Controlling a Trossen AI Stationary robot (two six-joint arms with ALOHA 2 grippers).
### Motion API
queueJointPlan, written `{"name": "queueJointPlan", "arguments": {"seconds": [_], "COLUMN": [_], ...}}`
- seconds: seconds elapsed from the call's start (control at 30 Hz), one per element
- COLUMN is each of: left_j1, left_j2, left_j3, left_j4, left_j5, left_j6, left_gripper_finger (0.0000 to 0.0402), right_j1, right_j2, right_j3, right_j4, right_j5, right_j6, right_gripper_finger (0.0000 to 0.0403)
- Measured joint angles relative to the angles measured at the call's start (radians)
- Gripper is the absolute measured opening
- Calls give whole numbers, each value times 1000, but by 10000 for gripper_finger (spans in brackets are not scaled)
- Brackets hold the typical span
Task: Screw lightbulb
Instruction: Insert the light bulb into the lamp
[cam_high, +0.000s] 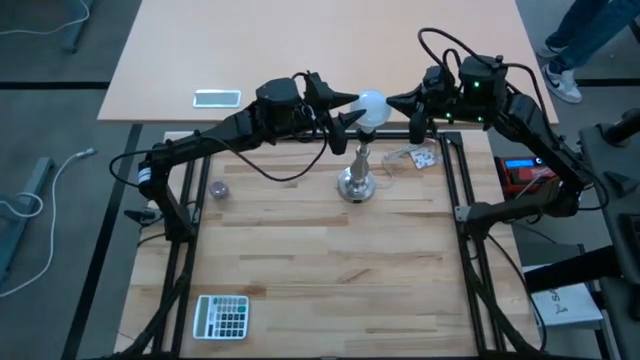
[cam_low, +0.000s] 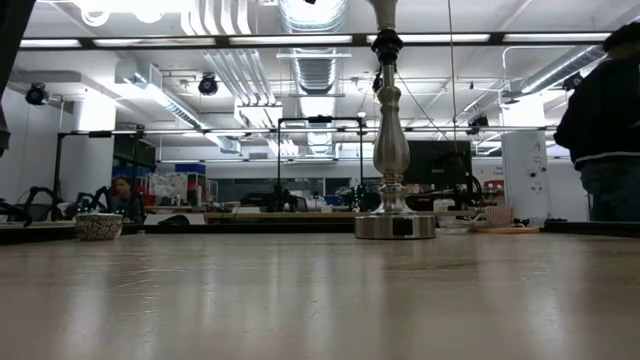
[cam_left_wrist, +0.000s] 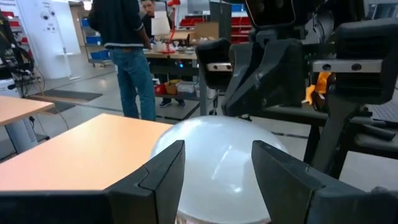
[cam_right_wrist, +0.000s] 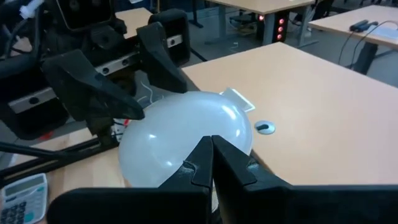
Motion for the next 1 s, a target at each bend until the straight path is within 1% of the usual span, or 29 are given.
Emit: {"name": "queueJointPlan", "arguments": {"seconds": [0.13,0.27,0.5,0.6,0.8,0.9,1.0], "left_j1": [4,4,3,0,-13,-20,-21], "left_j2": [1,1,-6,-8,-8,-9,-9], "left_j3": [0,0,22,58,108,116,116], "left_j4": [18,23,4,-44,-227,-267,-266], "left_j5": [-11,-72,-64,-23,-21,-20,-19], "left_j6": [7,7,8,14,81,99,107], "left_gripper_finger": [178,178,178,178,178,178,178], "right_j1": [2,1,1,1,1,1,1], "right_j2": [0,0,0,1,1,2,2], "right_j3": [0,-1,-2,-2,-2,-3,-3], "right_j4": [-4,-3,-3,-1,8,16,19], "right_j5": [-18,-18,-10,-7,-3,-4,-3], "right_j6": [15,15,14,13,3,-3,-5], "right_gripper_finger": [0,0,0,0,0,0,0]}}
